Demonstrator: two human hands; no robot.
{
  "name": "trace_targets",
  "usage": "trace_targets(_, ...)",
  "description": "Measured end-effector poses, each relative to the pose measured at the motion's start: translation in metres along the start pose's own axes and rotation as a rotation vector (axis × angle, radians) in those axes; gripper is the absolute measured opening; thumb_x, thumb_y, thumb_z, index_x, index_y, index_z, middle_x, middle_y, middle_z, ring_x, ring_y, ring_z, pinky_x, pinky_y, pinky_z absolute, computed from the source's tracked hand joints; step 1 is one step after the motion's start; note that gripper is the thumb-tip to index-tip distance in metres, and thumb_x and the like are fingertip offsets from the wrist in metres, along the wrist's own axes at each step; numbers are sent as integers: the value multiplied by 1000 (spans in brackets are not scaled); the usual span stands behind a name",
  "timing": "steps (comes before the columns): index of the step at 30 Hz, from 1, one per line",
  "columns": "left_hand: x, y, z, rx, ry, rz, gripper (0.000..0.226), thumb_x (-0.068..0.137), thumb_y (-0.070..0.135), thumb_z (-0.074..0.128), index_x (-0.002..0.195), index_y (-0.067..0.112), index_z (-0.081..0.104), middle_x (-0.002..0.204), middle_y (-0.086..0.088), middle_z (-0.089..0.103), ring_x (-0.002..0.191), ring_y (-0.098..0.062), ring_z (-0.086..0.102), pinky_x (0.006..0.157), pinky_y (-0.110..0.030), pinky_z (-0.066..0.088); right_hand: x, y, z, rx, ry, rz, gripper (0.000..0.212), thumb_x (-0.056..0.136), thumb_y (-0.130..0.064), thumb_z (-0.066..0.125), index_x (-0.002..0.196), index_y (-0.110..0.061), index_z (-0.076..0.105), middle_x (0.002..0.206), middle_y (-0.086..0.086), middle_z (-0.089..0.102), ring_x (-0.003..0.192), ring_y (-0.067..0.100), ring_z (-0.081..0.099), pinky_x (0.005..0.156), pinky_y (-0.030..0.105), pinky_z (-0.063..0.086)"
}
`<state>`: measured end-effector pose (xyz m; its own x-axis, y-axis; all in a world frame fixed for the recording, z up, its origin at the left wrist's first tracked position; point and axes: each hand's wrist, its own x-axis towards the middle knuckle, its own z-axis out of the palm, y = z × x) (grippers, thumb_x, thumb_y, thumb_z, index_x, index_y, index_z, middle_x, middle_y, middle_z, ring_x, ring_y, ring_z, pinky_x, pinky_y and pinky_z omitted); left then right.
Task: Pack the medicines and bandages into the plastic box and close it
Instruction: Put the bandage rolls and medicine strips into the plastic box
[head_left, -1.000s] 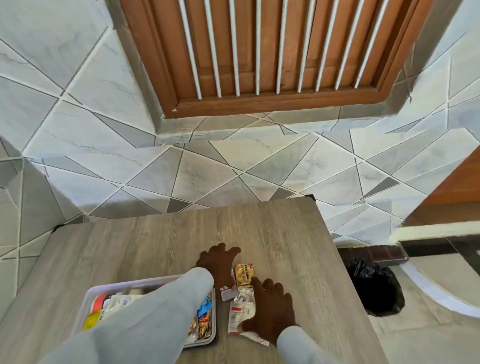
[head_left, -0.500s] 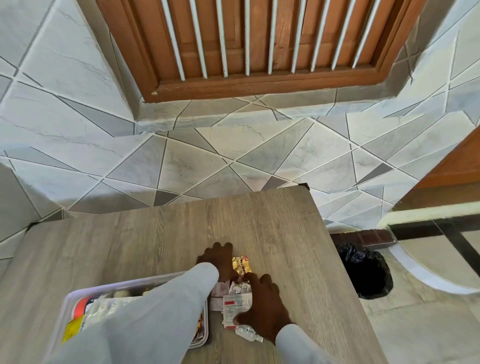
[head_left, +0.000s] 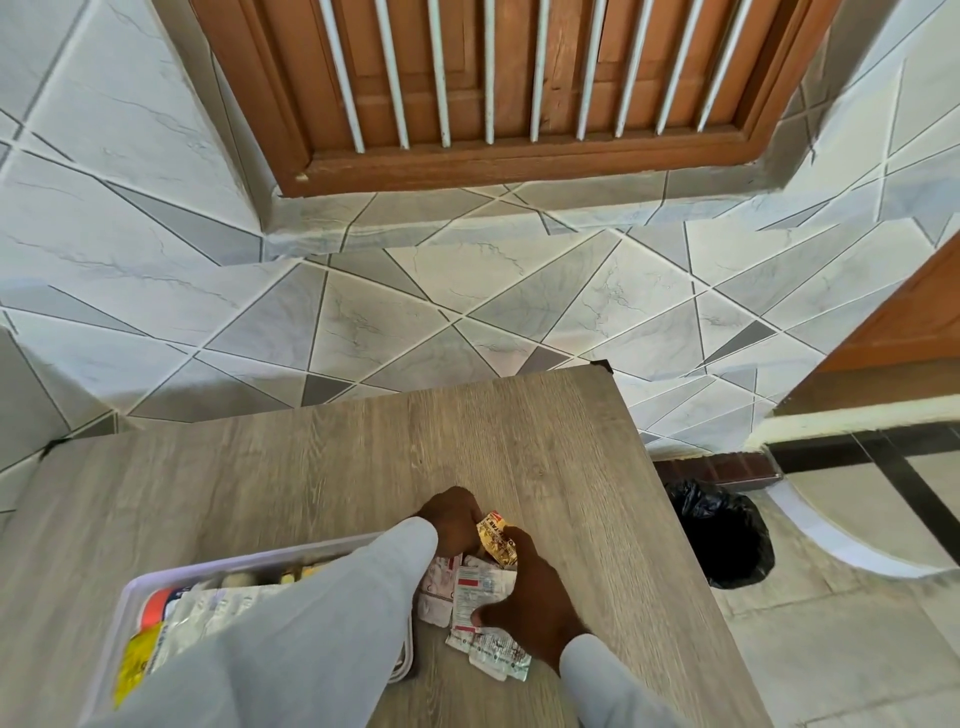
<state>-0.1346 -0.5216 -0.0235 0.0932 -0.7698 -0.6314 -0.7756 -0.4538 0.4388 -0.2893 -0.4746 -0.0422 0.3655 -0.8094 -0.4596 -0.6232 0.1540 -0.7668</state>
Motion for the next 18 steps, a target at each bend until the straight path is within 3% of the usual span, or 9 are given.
trace_targets(3, -1, 0, 1, -62, 62, -34, 25, 75, 14, 70, 99, 12, 71, 107, -12, 71, 97, -27, 66, 77, -29, 52, -1, 0, 2, 17, 21, 15, 100, 59, -20, 86, 141, -29, 30, 124, -6, 62, 112, 14, 59, 98, 27, 48)
trace_targets(6, -2, -1, 5, -79, 62, -20, 19, 77, 18, 69, 95, 12, 73, 104, -12, 71, 95, -27, 67, 79, -32, 53, -1, 1, 2, 10, 29, 13, 89, 64, -18, 84, 138, -27, 35, 122, -5, 63, 110, 14, 61, 96, 27, 49)
trace_targets(11, 1, -1, 10, -117, 63, 27, 23, 84, 19, 66, 105, 12, 71, 111, -11, 69, 99, -26, 64, 85, -34, 52, 0, 5, 2, -9, 48, 31, 84, 61, -19, 84, 134, -27, 42, 118, -3, 64, 108, 17, 60, 96, 36, 51)
trace_targets(18, 4, -2, 22, -170, 185, -17, 21, 89, 26, 60, 103, 12, 68, 112, -9, 68, 101, -26, 63, 88, -34, 51, 3, 11, 3, 18, 52, 38, 85, 62, -17, 85, 133, -29, 38, 118, -2, 63, 106, 17, 61, 90, 30, 51)
